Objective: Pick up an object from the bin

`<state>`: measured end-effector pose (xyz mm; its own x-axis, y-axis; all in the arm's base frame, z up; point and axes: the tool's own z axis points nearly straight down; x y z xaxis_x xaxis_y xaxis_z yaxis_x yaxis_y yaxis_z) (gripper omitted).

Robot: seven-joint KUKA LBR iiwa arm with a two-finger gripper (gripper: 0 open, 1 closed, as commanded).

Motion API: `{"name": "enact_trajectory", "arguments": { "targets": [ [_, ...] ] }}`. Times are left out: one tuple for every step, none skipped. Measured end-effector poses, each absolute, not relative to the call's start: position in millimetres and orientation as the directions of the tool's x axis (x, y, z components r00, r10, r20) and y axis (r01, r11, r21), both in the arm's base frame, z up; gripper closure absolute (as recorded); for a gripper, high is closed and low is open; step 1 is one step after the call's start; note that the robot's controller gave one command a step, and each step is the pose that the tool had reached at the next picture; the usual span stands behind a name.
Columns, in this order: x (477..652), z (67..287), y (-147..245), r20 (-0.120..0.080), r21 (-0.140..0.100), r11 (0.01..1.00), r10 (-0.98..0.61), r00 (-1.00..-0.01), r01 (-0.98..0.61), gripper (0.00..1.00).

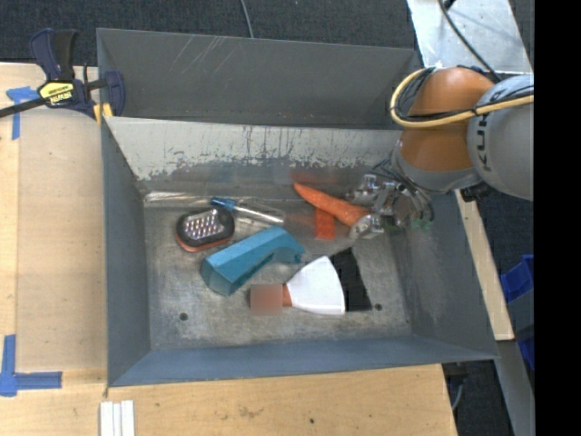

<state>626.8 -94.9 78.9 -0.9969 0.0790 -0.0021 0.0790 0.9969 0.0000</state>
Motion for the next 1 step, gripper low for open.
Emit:
{"name": "enact_trajectory", "arguments": {
  "targets": [
    [612.8,236.6,-89.4,-0.003,-0.001,0.97,-0.245,-0.97,-0.245,1.0]
  ]
}}
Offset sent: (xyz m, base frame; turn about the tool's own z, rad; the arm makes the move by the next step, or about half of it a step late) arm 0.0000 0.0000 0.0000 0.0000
